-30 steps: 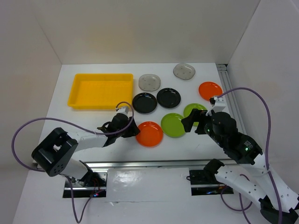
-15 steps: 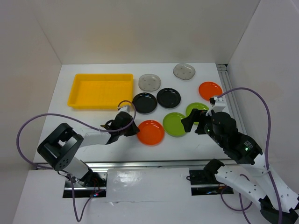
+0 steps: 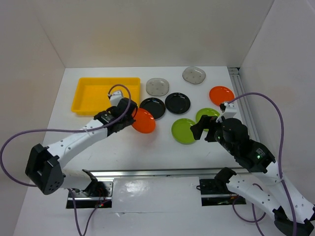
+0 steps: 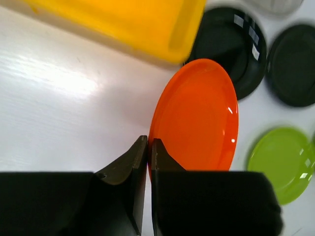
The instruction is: Place the plates into the plastic bin on the countertop
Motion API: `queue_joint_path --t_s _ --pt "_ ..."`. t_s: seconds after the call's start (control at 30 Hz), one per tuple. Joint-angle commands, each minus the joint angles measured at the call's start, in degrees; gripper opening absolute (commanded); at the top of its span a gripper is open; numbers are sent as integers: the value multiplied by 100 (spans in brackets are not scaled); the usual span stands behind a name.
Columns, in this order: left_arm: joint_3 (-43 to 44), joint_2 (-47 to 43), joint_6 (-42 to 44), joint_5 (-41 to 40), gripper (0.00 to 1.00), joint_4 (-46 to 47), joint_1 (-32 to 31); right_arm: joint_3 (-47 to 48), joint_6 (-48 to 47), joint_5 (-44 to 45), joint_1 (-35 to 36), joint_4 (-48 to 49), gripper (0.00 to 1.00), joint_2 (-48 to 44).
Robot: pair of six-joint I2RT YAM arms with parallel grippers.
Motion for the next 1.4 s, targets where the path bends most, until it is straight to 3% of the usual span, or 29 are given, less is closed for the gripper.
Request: queue_joint_path --t_s 0.0,0.17,0.33,0.4,0.53,0.9,0.97,1.0,1.1,1.3,1.37 --pt "907 -200 -60 -575 0 -892 608 -2 25 -83 28 305 100 -40" --pt "1613 89 -6 -302 0 -1025 2135 -125 -27 -277 28 419 100 13" --pt "1780 940 230 -285 0 -9 3105 -458 -27 -654 28 647 100 66" --pt "1842 1641 780 13 0 598 3386 -528 -27 -734 28 718 100 66" --pt "2675 2828 1355 726 0 1067 3589 -661 25 -786 28 850 100 4" --pt "3054 3825 1092 1903 0 1436 4073 -714 131 -786 28 780 100 4" --pt "3055 3956 935 1957 13 1331 4073 -766 131 -786 28 780 100 4" --pt "3055 3957 864 1957 36 1200 4073 -766 183 -786 28 780 100 4" --pt "2985 3904 706 1975 68 1095 4073 -766 183 -786 28 832 100 57" --pt "2459 2932 530 1992 86 979 3941 -766 123 -734 28 885 100 162" --pt "2265 2492 529 1878 92 979 3583 -696 122 -620 28 885 100 224"
